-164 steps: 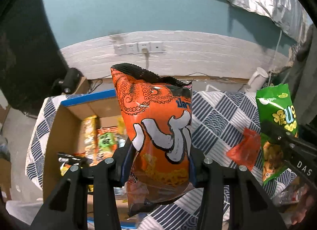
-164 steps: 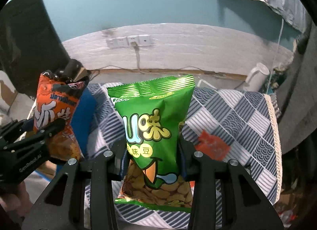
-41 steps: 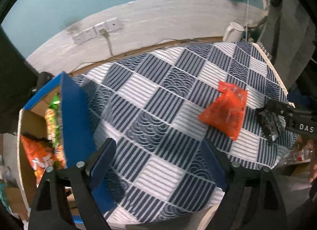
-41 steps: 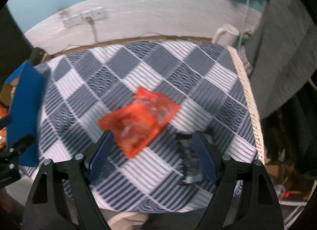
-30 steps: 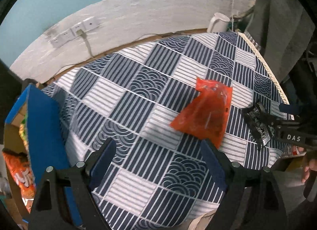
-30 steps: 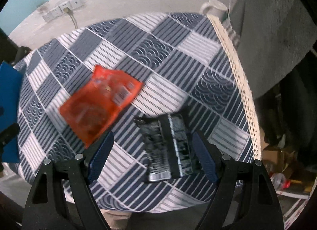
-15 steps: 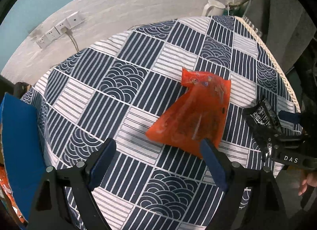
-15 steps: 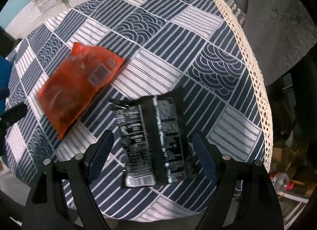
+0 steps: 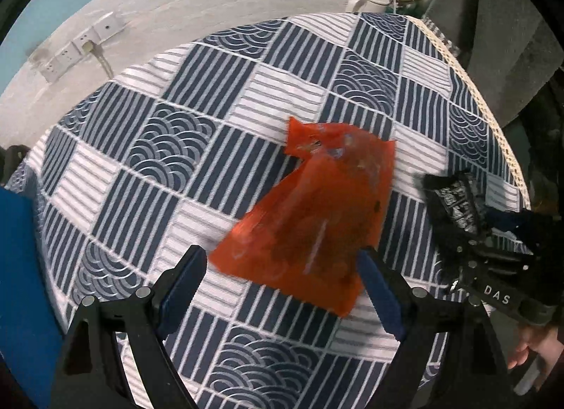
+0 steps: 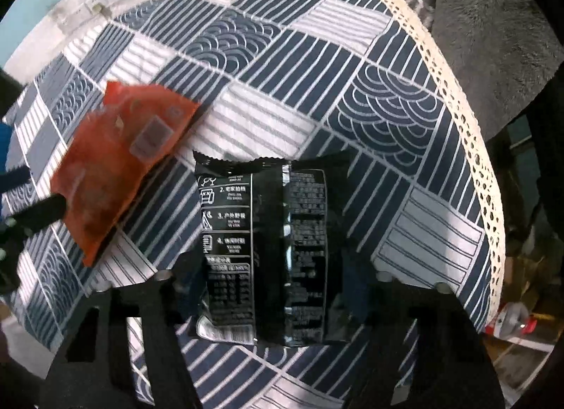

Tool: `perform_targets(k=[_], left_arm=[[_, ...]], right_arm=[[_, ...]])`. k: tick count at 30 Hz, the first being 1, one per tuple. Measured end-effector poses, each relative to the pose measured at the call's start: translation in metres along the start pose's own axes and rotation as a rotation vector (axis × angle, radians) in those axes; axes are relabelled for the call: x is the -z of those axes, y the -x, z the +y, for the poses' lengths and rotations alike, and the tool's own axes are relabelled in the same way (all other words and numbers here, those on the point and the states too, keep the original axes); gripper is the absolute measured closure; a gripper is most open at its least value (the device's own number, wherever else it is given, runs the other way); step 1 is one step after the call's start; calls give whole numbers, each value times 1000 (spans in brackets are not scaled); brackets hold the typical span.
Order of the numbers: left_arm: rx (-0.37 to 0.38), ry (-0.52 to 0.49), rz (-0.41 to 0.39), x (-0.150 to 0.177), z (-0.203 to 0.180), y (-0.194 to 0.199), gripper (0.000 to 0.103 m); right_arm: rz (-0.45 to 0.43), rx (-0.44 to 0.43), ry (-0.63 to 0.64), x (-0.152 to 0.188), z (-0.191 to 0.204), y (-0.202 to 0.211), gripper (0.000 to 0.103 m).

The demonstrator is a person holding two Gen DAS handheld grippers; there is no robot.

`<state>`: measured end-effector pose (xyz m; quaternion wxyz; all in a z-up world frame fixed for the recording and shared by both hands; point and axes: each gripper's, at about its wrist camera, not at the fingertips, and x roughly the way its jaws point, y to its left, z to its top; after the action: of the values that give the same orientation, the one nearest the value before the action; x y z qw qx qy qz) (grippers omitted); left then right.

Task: Organize snacks
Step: 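Grasp the red bag with the left tool while the right tool grasps the black bag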

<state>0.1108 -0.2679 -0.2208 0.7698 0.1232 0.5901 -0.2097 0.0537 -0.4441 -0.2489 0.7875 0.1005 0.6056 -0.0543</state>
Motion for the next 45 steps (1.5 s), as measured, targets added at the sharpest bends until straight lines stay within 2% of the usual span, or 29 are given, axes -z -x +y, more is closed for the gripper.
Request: perform_targets(k=[5, 11, 14, 20, 25, 30, 33, 35, 36, 40, 45], left_arm=[[9, -49, -10, -9, -11, -5, 15], [75, -45, -16, -24, -14, -13, 15], [85, -78, 20, -28, -20, -21, 15], [53, -129, 38, -32, -28, -36, 14], [42, -132, 26, -36, -30, -45, 5], [42, -139, 45, -40, -32, -58, 5], [48, -136, 29, -41, -35, -59, 5], [61, -130, 21, -37, -33, -56, 9], [55, -135, 9, -34, -33, -53, 17], [62, -163, -1, -25, -36, -45, 33], [60, -157, 3, -14, -40, -40, 39]], right_arm=[[-45, -10, -46, -3, -6, 5, 44], [-74, -18, -88, 0, -19, 14, 44], [-89, -24, -104, -2, -21, 17, 44], [-101, -17, -98, -2, -25, 23, 44], [-100, -17, -103, 1, -22, 24, 44], [-102, -25, -101, -4, -18, 23, 44], [-100, -28, -99, -3, -18, 25, 44], [-99, -29, -103, -4, -19, 25, 44], [-97, -30, -104, -4, -19, 25, 44], [-97, -31, -104, -4, -18, 26, 44], [-99, -34, -102, -5, -15, 28, 44]])
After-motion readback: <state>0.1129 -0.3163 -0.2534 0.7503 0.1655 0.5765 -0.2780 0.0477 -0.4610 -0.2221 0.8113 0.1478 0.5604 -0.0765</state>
